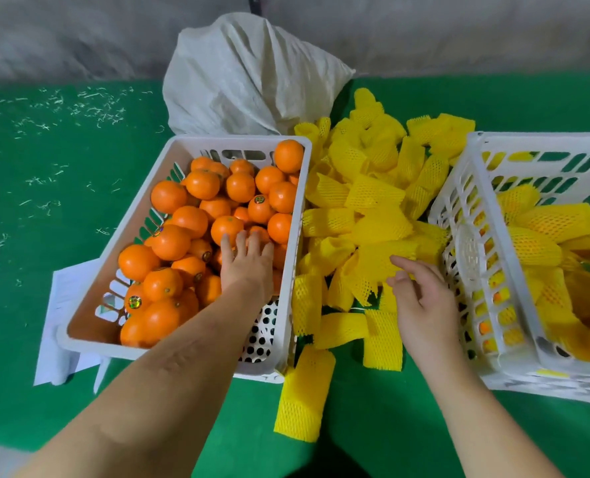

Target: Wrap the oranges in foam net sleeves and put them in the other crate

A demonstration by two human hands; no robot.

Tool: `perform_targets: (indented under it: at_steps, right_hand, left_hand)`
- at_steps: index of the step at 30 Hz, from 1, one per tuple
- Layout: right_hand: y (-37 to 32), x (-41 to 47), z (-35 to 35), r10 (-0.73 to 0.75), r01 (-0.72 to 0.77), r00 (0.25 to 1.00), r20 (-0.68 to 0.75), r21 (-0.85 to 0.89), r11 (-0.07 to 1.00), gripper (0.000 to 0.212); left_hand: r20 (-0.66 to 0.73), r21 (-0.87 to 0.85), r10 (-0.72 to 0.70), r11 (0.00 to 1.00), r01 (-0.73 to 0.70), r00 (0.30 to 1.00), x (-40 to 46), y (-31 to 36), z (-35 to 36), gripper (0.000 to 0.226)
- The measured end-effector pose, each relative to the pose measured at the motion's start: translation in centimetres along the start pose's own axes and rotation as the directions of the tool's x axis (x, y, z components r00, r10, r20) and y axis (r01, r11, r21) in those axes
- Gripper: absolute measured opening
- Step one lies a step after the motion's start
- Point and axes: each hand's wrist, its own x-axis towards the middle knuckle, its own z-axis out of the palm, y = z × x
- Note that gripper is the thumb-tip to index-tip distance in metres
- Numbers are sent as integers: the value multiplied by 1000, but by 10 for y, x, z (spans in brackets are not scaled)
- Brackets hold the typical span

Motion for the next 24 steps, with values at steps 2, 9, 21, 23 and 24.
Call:
perform_targets:
  at_steps: [2,9,21,23,24]
  right_hand:
    - [-5,-5,4,12,-9,1000,-23,95,995,26]
    - [-18,-19,17,63,-15,993,-99,423,906,23]
    - [-71,-39,11,192,-263,965,181,602,754,25]
    - [-78,-48,15,211,-306,950,231,553,775,34]
    - [-79,-52,16,229,-324,943,240,518,792,35]
  left_hand:
    - [26,24,-57,998,56,998,-4,-8,4,72]
    - [-108,-397,-22,917,-23,994,-15,-42,-11,64]
    - [114,-712,-23,-699,66,993,-113,49,-90,40]
    - [112,-757,52,-642,119,992,-120,63,-88,53]
    - [113,-767,75,-628,135,991,-122,65,-86,55]
